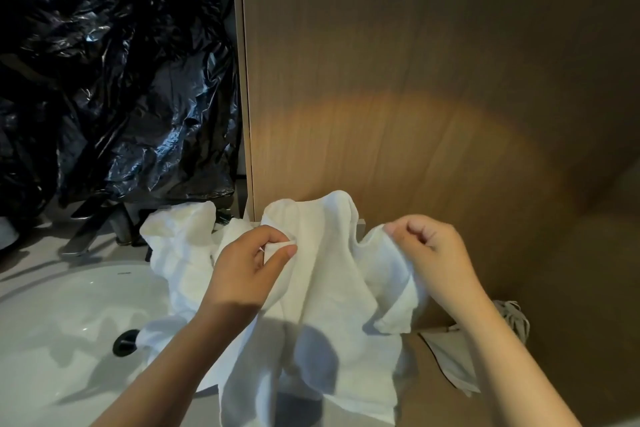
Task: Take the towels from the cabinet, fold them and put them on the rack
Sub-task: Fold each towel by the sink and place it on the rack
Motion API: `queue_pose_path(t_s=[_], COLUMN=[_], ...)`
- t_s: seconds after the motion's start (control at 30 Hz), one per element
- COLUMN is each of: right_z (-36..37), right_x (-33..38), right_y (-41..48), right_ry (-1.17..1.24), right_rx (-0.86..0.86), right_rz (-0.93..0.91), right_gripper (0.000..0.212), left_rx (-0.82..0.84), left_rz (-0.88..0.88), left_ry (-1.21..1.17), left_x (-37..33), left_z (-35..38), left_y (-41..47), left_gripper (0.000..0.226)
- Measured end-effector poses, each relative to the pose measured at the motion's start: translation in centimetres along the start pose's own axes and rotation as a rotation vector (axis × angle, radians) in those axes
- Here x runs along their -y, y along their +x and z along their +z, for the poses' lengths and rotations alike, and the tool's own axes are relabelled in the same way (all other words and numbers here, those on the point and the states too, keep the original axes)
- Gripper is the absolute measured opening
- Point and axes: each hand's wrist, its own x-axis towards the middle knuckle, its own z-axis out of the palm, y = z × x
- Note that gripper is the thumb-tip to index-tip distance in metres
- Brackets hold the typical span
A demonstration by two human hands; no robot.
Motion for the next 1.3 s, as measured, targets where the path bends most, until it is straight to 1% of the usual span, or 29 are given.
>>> queue_pose_path(t_s=[0.1,0.13,0.17,0.23,0.3,0.33,0.37,0.43,0.53,0.6,0.67,0.73,0.8,0.83,0.9,0.97,1.07,1.13,1.2,1.3], right_z=[-0.3,0.2,0.8,2.8,4.7,5.2,5.5,5.6,5.3,5.0,4.7,4.8,5.4,5.9,6.6,6.7,6.1,5.5,5.0,4.2], right_x=[1.0,0.9,0.6,-0.6,-2.7,-3.8,-4.9,-6.6,-8.0,-8.3,-8.2,-7.6,-7.2,-7.1,-7.2,-7.6,-8.3,-8.4,-7.8,-6.1], right_y=[0.7,0.9,1.0,1.0,0.6,0.3,0.0,-0.9,-2.3,-2.8,-2.9,-2.6,-2.1,-1.7,-1.3,-1.2,-1.5,-1.7,-1.9,-2.7], right_ry=[0.527,0.632,0.651,0.523,0.397,0.367,0.321,0.151,-0.061,-0.255,-0.471,-0.581,-0.669,-0.719,-0.812,-0.851,-0.849,-0.795,-0.706,-0.5], right_rx=[-0.167,-0.212,-0.222,-0.164,-0.065,-0.019,0.026,0.146,0.325,0.33,0.299,0.335,0.389,0.407,0.416,0.383,0.32,0.317,0.323,0.254], right_rz=[0.288,0.358,0.381,0.372,0.405,0.434,0.432,0.332,0.164,0.015,-0.198,-0.358,-0.438,-0.452,-0.423,-0.366,-0.285,-0.266,-0.281,-0.268], right_gripper=[0.027,0.026,0.024,0.021,0.012,0.013,0.018,0.031,0.049,0.063,0.07,0.066,0.06,0.057,0.049,0.041,0.027,0.018,0.003,0.016], left_rx=[-0.032,-0.044,-0.055,-0.057,-0.037,-0.024,-0.016,-0.02,-0.051,-0.059,-0.031,0.001,0.043,0.065,0.077,0.052,0.059,0.023,-0.017,-0.012], left_rz=[0.028,0.027,0.017,-0.018,-0.069,-0.103,-0.146,-0.226,-0.272,-0.281,-0.275,-0.265,-0.253,-0.243,-0.254,-0.295,-0.349,-0.376,-0.371,-0.369], left_ry=[-0.005,-0.014,-0.027,-0.023,0.01,0.013,0.009,-0.004,-0.005,0.013,0.032,0.032,0.038,0.047,0.047,0.02,-0.039,-0.062,-0.035,-0.107], left_x=[-0.5,-0.6,-0.5,0.1,1.2,1.9,2.5,3.5,3.9,3.7,3.5,3.1,2.7,2.5,2.1,1.8,1.6,1.7,1.8,1.8], left_z=[-0.2,-0.3,-0.3,-0.4,-0.5,-0.6,-0.6,-0.6,-0.3,-0.2,-0.1,-0.1,-0.2,-0.2,-0.4,-0.7,-1.2,-1.4,-1.6,-1.6], left_y=[-0.1,-0.1,-0.2,-0.4,-1.0,-1.3,-1.6,-2.3,-2.8,-2.9,-3.0,-3.1,-3.2,-3.2,-3.4,-3.6,-4.1,-4.3,-4.4,-4.5], left_gripper=[0.013,0.013,0.013,0.013,0.014,0.014,0.015,0.016,0.019,0.019,0.018,0.015,0.01,0.01,0.005,0.009,0.015,0.015,0.015,0.021])
